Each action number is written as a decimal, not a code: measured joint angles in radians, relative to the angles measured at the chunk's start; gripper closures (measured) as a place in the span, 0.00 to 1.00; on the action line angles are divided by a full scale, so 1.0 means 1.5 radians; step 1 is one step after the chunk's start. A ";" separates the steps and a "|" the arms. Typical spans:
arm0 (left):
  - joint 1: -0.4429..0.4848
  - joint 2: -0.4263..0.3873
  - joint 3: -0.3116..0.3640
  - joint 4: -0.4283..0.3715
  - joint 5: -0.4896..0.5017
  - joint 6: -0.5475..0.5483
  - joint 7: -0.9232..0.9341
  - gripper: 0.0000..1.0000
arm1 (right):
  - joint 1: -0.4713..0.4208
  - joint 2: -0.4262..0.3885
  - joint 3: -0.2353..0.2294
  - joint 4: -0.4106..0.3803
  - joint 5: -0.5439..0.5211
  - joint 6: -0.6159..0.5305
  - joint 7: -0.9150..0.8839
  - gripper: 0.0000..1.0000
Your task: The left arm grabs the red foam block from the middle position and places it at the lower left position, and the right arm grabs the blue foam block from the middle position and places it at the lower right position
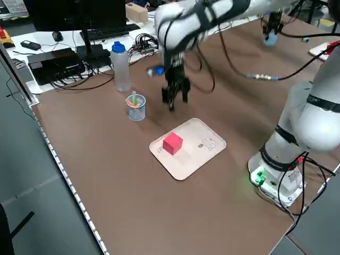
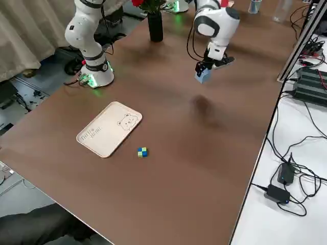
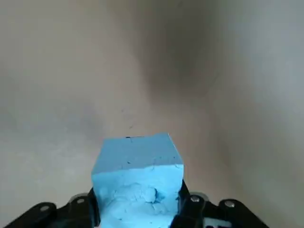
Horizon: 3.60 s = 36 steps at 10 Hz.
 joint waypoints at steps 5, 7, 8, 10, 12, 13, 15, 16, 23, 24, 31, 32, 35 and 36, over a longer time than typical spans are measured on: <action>-0.018 0.046 -0.050 0.328 -0.083 -0.186 -0.025 0.00 | -0.243 -0.072 -0.001 0.012 -0.119 -0.155 -0.439 0.41; -0.117 0.076 0.009 0.386 -0.084 -0.195 -0.028 0.00 | -0.293 -0.074 0.000 -0.010 -0.136 -0.155 -0.520 0.41; -0.168 0.081 0.032 0.405 -0.084 -0.197 -0.036 0.00 | -0.307 -0.075 0.001 -0.027 -0.151 -0.146 -0.548 0.41; -0.249 0.080 0.075 0.461 -0.084 -0.230 -0.049 0.00 | -0.353 -0.092 0.001 -0.081 -0.163 -0.083 -0.630 0.41; -0.299 0.073 0.106 0.493 -0.084 -0.254 -0.052 0.00 | -0.456 -0.139 0.004 -0.157 -0.165 -0.015 -0.763 0.41; -0.303 0.068 0.107 0.496 -0.084 -0.254 -0.052 0.00 | -0.521 -0.161 0.015 -0.201 -0.165 0.014 -0.825 0.41; -0.318 0.062 0.120 0.498 -0.084 -0.253 -0.049 0.00 | -0.634 -0.186 0.037 -0.314 -0.165 0.137 -0.920 0.41; -0.335 0.062 0.135 0.498 -0.084 -0.253 -0.049 0.00 | -0.665 -0.188 0.040 -0.374 -0.165 0.214 -0.948 0.41; -0.347 0.071 0.136 0.502 -0.084 -0.229 -0.050 0.00 | -0.726 -0.190 0.047 -0.526 -0.165 0.367 -0.971 0.28; -0.349 0.073 0.130 0.502 -0.084 -0.221 -0.051 0.00 | -0.726 -0.190 0.047 -0.527 -0.165 0.370 -0.972 0.12; -0.350 0.086 0.119 0.503 -0.084 -0.190 -0.052 0.00 | -0.568 -0.218 0.070 -0.206 -0.164 0.023 -0.920 0.00; -0.350 0.086 0.118 0.503 -0.084 -0.190 -0.052 0.00 | -0.522 -0.221 0.073 -0.128 -0.164 -0.037 -0.880 0.00; -0.353 0.087 0.110 0.503 -0.084 -0.190 -0.052 0.00 | -0.392 -0.220 0.079 -0.023 -0.163 -0.093 -0.725 0.00; -0.354 0.087 0.109 0.503 -0.084 -0.190 -0.052 0.00 | -0.363 -0.220 0.095 0.006 -0.163 -0.114 -0.662 0.00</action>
